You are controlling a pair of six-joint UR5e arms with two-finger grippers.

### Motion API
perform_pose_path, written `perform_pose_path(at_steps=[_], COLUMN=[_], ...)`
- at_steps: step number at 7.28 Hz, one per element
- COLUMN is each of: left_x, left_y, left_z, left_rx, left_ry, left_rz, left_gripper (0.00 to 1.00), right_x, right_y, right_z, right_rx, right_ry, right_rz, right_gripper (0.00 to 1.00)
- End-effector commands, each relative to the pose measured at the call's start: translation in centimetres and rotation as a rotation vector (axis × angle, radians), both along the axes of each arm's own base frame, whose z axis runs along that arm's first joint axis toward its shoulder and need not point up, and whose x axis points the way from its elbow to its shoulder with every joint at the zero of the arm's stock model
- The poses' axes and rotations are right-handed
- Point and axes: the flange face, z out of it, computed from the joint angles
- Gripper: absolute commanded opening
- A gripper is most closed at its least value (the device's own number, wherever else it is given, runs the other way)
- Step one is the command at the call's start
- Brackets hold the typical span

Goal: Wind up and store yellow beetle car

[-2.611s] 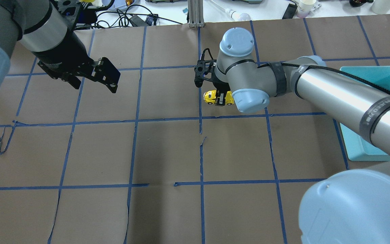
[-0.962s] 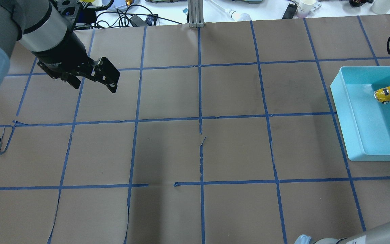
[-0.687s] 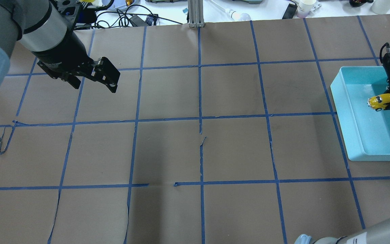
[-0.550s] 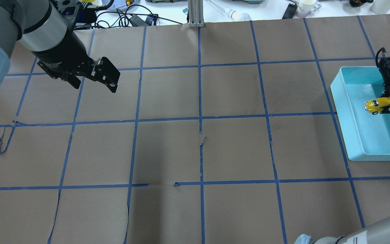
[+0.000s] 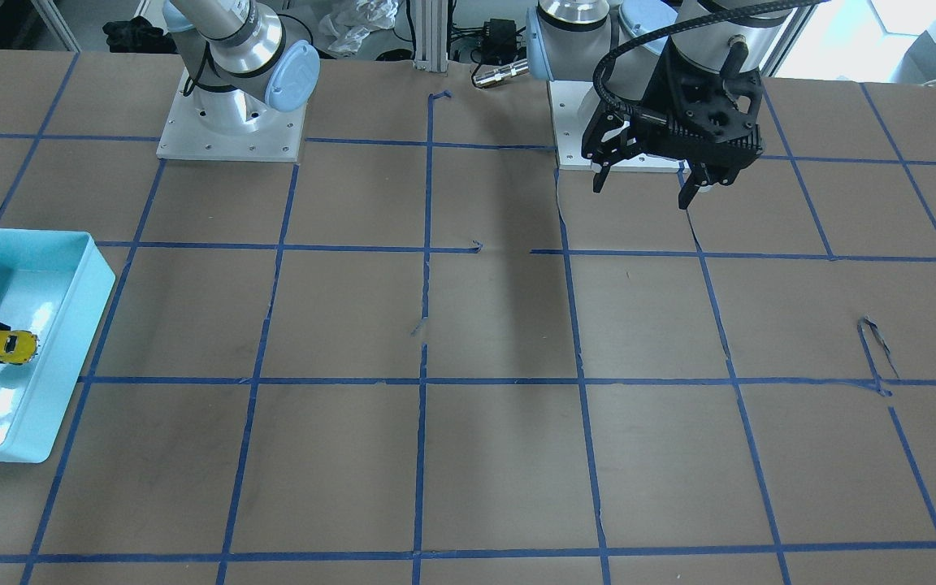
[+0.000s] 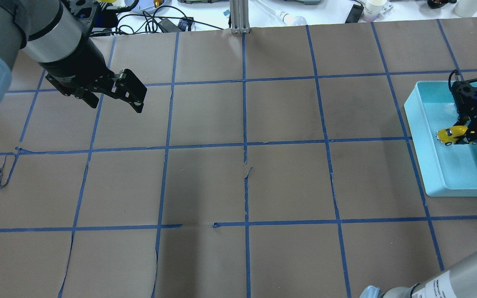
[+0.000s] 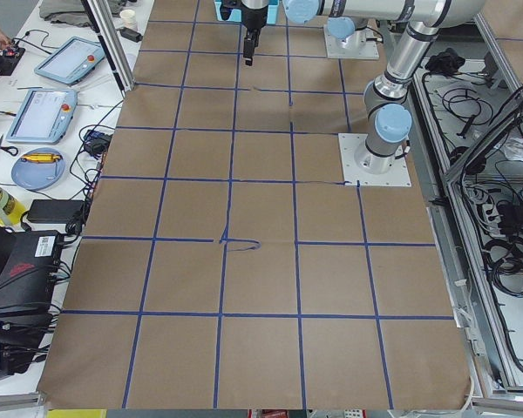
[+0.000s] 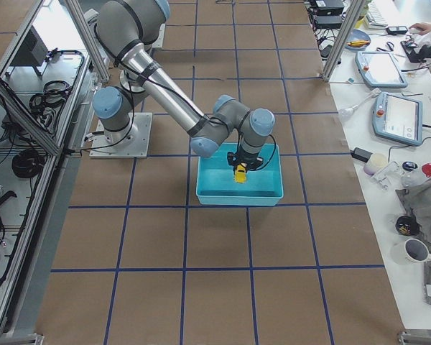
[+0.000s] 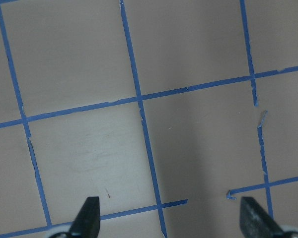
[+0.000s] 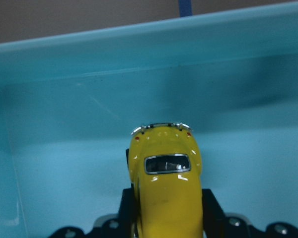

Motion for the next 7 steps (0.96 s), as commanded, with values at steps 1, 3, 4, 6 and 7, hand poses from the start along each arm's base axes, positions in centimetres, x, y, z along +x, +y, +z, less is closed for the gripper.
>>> perform_pose_path(at_steps=[1,3,4,6,7], left_x=[0.0,0.0,0.0,0.0,0.0], left_y=[0.0,0.0,0.0,0.0,0.0], left_z=[0.0,-0.1,0.0,0.0,0.0], left_rx=[0.0,0.001,0.0,0.0,0.0], left_ry=[-0.001,-0.001,-0.001,-0.001,-0.001], left_rz=[0.0,0.0,0.0,0.0,0.0], left_gripper=[1.0,1.0,1.0,1.0,1.0], right_x=[0.4,0.6,1.2,2.6,3.5], right_y=[-0.2,0.0,0.8,2.5,2.9], right_z=[0.5,4.4,8.5,15.1,18.3], right_rx=[-0.029,-0.075,-0.133,-0.183,-0.157], right_ry=[-0.029,0.019,0.06,0.106,0.094], right_rz=[-0.018,-0.134,-0.246,-0.563,-0.779], right_gripper=[0.94,1.0,1.0,1.0,1.0])
